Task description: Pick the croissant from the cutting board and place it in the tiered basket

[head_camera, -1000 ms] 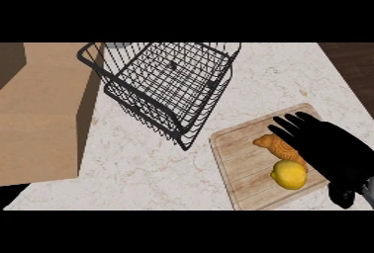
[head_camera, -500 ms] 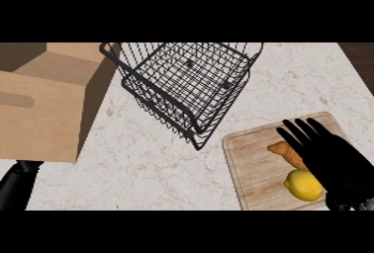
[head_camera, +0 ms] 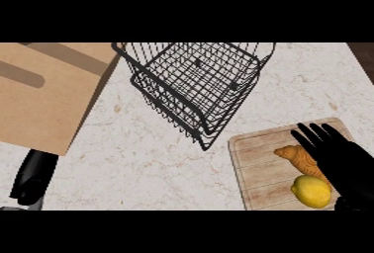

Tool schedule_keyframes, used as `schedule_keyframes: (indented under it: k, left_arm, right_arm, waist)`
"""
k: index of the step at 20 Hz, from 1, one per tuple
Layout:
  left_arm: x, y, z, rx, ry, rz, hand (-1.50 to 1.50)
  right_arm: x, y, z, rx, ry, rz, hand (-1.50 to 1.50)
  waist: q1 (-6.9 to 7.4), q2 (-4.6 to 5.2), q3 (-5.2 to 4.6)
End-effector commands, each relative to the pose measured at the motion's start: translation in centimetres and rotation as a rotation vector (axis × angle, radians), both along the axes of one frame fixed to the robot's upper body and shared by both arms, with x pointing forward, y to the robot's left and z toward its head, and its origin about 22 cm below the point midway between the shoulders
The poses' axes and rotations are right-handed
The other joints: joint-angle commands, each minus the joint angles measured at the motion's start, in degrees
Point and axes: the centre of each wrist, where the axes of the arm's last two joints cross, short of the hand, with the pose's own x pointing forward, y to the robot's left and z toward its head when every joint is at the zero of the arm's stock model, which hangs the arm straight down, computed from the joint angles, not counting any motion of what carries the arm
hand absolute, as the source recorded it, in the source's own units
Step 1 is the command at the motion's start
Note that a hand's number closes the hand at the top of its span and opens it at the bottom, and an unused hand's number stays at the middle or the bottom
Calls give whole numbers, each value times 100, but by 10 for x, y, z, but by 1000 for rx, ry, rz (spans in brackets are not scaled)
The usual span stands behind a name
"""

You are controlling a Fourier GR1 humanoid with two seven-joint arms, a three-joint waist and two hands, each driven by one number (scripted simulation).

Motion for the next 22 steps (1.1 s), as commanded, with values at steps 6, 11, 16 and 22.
schedule_keyframes:
  k: [6,11,16,22]
  left_arm:
    - [14,-18,14,6,-22,-62,0]
    - [18,-36,7,-5,-24,-71,0]
    - [23,-23,3,8,-13,-74,0]
    - [20,-10,-10,-2,-11,-79,0]
  right_arm:
    - [11,-21,-26,43,5,-39,-150]
    - [9,-20,-50,57,-7,-46,-150]
    - [14,-2,-53,43,8,-43,-150]
    - [23,-15,-79,0,83,15,150]
  waist:
    - [69,13,12]
    - [46,16,13]
    - [60,16,10]
    - [89,28,10]
